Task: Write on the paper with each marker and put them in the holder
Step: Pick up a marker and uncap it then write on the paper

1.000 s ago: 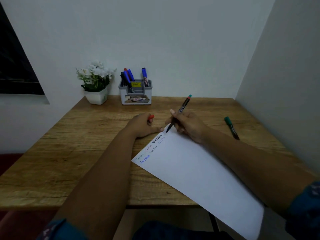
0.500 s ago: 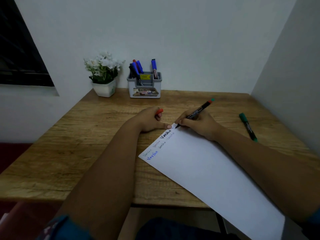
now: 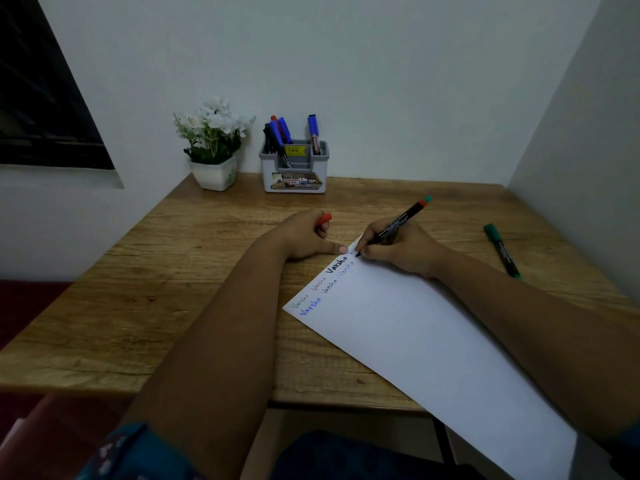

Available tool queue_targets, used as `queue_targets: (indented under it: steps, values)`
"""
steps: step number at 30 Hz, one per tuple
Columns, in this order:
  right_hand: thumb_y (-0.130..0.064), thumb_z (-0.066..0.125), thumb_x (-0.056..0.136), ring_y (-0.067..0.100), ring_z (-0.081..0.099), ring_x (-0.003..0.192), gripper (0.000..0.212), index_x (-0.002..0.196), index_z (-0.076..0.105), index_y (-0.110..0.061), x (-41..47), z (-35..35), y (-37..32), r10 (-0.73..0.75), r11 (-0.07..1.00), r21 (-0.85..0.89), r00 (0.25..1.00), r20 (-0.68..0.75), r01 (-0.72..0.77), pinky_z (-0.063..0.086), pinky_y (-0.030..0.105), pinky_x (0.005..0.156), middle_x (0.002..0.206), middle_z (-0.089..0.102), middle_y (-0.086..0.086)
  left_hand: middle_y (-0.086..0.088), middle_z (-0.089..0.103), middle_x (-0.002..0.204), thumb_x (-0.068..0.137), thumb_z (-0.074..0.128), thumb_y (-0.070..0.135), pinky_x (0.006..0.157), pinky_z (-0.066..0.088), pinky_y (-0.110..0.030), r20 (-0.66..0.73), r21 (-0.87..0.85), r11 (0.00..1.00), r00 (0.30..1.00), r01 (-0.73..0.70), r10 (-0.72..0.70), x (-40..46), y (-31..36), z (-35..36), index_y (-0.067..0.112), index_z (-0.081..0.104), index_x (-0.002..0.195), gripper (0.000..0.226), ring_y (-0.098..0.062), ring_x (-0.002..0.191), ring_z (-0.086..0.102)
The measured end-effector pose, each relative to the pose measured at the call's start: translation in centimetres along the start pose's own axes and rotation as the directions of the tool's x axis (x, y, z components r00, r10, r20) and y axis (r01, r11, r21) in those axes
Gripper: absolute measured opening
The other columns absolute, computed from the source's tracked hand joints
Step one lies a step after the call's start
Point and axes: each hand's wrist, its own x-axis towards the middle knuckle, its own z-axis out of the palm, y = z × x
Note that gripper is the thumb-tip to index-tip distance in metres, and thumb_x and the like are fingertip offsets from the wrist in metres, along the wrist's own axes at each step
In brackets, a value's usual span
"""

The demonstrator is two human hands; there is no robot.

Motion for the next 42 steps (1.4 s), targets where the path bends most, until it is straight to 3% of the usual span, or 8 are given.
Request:
queue_targets:
  steps: [5, 9, 12, 20, 23, 29, 34, 42]
  values:
    - [0.002, 0.070, 0.078, 0.008, 0.063, 0.079, 0.015, 0.075, 0.074, -0.012, -0.12, -0.01, -0.10, 0.010, 0.999, 0.048, 0.999, -0.047, -0.008, 0.049, 0.020, 0.072, 0.083, 0.073, 0.007, 0.004, 0.057, 0.094, 0.070, 0.083, 0.043, 0.072, 0.045, -0.024, 0.003, -0.014, 1.000, 1.000, -0.001, 0.001, -0.07, 0.10, -0.04, 0.015, 0.056, 0.106, 0.053, -0.011, 0.084, 0.053]
    - [0.000, 0.073, 0.079, 0.021, 0.066, 0.085, 0.007, 0.082, 0.075, -0.006, -0.04, 0.11, 0.00, 0.002, 0.999, 0.047, 0.999, -0.036, 0.000, 0.052, 0.030, 0.078, 0.088, 0.074, 0.012, 0.003, 0.058, 0.094, 0.069, 0.083, 0.044, 0.073, 0.045, -0.025, 0.002, -0.017, 1.000, 1.000, -0.007, 0.007, -0.04, 0.09, 0.05, 0.018, 0.055, 0.098, 0.048, -0.011, 0.083, 0.053]
    - [-0.001, 0.073, 0.079, 0.020, 0.067, 0.087, 0.007, 0.083, 0.075, -0.007, 0.07, 0.09, 0.16, 0.010, 0.999, 0.042, 0.999, -0.031, -0.008, 0.052, 0.031, 0.080, 0.088, 0.074, 0.009, 0.003, 0.058, 0.095, 0.069, 0.083, 0.045, 0.072, 0.044, -0.025, 0.001, -0.009, 1.000, 1.000, -0.003, 0.003, -0.05, 0.10, 0.02, 0.018, 0.055, 0.100, 0.050, -0.011, 0.084, 0.053]
    - [0.000, 0.071, 0.078, 0.000, 0.061, 0.073, 0.007, 0.078, 0.074, -0.006, -0.06, 0.07, -0.24, 0.020, 1.000, 0.008, 0.999, -0.041, -0.020, 0.045, 0.010, 0.068, 0.077, 0.072, -0.003, 0.004, 0.058, 0.094, 0.070, 0.083, 0.044, 0.073, 0.045, -0.026, 0.001, -0.005, 1.000, 1.000, -0.004, 0.004, -0.10, 0.15, 0.01, 0.016, 0.056, 0.102, 0.050, -0.010, 0.083, 0.053]
    - [0.002, 0.068, 0.080, -0.002, 0.060, 0.069, 0.008, 0.078, 0.073, -0.003, -0.06, -0.05, -0.02, 0.051, 0.996, 0.075, 0.993, -0.106, -0.043, 0.045, 0.011, 0.065, 0.068, 0.069, -0.010, 0.004, 0.058, 0.094, 0.070, 0.083, 0.043, 0.072, 0.045, -0.025, 0.003, -0.010, 1.000, 1.000, -0.001, 0.001, -0.09, 0.20, -0.02, 0.017, 0.055, 0.101, 0.049, -0.010, 0.083, 0.053]
    - [0.000, 0.071, 0.079, -0.003, 0.060, 0.068, 0.005, 0.079, 0.074, -0.004, -0.14, -0.04, -0.24, 0.026, 1.000, 0.004, 0.997, -0.079, -0.026, 0.043, 0.009, 0.065, 0.072, 0.070, -0.007, 0.002, 0.058, 0.095, 0.069, 0.084, 0.043, 0.075, 0.046, -0.028, 0.012, -0.031, 0.999, 1.000, 0.009, -0.009, -0.06, 0.19, -0.04, 0.016, 0.056, 0.100, 0.050, -0.012, 0.083, 0.053]
    - [0.002, 0.071, 0.077, 0.001, 0.059, 0.070, 0.006, 0.078, 0.075, -0.003, -0.19, -0.09, -0.29, 0.012, 1.000, -0.022, 0.997, -0.082, -0.013, 0.045, 0.010, 0.065, 0.076, 0.071, 0.002, 0.004, 0.058, 0.093, 0.069, 0.083, 0.044, 0.070, 0.044, -0.024, 0.009, -0.027, 1.000, 1.000, 0.002, -0.001, -0.12, 0.15, -0.04, 0.018, 0.055, 0.098, 0.048, -0.009, 0.080, 0.052]
    - [0.002, 0.070, 0.079, -0.006, 0.058, 0.065, 0.006, 0.080, 0.074, -0.002, -0.19, -0.10, -0.23, 0.018, 1.000, -0.002, 0.994, -0.110, -0.018, 0.042, 0.007, 0.062, 0.071, 0.069, -0.004, 0.002, 0.058, 0.093, 0.069, 0.084, 0.042, 0.078, 0.047, -0.030, 0.005, -0.030, 1.000, 1.000, -0.002, 0.002, -0.14, 0.21, -0.01, 0.015, 0.057, 0.099, 0.049, -0.012, 0.082, 0.053]
